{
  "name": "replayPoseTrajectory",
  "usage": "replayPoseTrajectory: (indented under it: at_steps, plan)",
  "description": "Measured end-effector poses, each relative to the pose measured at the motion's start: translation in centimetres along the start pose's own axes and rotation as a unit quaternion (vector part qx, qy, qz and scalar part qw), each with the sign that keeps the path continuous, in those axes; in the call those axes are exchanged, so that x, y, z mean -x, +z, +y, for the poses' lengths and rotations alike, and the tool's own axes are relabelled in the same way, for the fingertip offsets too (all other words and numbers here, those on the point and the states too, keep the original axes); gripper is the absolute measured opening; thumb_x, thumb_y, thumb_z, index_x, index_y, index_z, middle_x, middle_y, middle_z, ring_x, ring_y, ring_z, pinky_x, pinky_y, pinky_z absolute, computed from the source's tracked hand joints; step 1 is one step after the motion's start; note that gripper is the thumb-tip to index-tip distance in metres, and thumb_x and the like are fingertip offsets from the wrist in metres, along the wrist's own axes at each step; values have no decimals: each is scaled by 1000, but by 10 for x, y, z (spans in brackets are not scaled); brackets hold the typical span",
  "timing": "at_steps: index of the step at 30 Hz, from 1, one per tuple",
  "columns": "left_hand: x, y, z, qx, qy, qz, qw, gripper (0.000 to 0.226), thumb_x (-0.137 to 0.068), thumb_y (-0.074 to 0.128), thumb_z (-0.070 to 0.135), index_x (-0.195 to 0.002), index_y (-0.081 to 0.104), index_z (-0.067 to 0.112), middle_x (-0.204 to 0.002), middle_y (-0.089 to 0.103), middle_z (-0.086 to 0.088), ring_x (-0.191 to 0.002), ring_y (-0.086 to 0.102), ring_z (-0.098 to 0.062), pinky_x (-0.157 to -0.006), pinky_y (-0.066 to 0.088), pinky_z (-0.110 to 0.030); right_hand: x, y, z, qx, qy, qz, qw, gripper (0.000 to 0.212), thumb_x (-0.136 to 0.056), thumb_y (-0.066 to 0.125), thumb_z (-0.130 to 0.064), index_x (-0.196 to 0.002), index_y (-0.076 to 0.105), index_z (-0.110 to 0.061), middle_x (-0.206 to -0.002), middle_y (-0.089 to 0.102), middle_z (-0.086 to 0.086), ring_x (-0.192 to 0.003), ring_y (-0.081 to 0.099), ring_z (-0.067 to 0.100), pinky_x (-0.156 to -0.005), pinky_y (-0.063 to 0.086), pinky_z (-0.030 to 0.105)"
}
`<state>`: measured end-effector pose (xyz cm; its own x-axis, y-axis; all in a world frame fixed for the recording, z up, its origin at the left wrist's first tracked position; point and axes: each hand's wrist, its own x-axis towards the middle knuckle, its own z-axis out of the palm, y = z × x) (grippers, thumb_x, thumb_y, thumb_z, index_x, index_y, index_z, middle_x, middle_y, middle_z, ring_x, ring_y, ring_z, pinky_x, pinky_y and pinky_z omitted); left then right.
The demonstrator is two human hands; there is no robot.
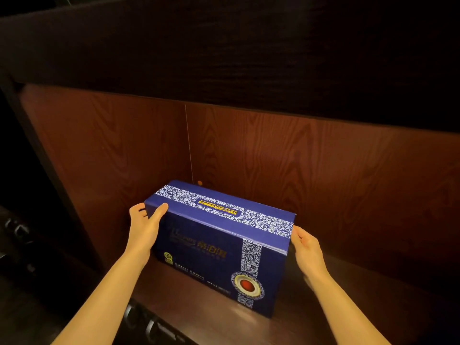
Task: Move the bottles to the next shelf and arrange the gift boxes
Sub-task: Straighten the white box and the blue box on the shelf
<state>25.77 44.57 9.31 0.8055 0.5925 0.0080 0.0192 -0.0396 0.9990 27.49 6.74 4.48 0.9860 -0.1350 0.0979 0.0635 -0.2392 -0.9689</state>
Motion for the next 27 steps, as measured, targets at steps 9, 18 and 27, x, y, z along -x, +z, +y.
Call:
replayPoseTrajectory:
  at_steps: [9,18,27]
  plan:
    - [7,0,0,-4,0,12,1000,71,-90,71,42,-146,30,25,-126,46,5,-109,49,-16,-74,43,-28,-7,-1,4,-12,8,-28,1000,26,-106,45,-42,-108,71,-39,-107,75,-20,-106,68,6,-95,53,39]
    - [7,0,-3,-17,16,17,1000,74,-91,68,42,-151,28,24,-150,46,-8,-113,48,-16,-78,45,-32,-4,-4,-2,1,5,-51,999,23,-106,43,-41,-104,66,-43,-111,71,-19,-107,64,4,-89,50,31]
    - [5,-10,4,-54,82,-8,995,80,-89,67,50,-155,29,26,-159,38,-5,-142,40,-27,-104,38,-41,20,-28,-24,-12,-12,8,1000,55,-98,46,-53,-148,47,-29,-150,53,-1,-136,52,17,-115,41,47]
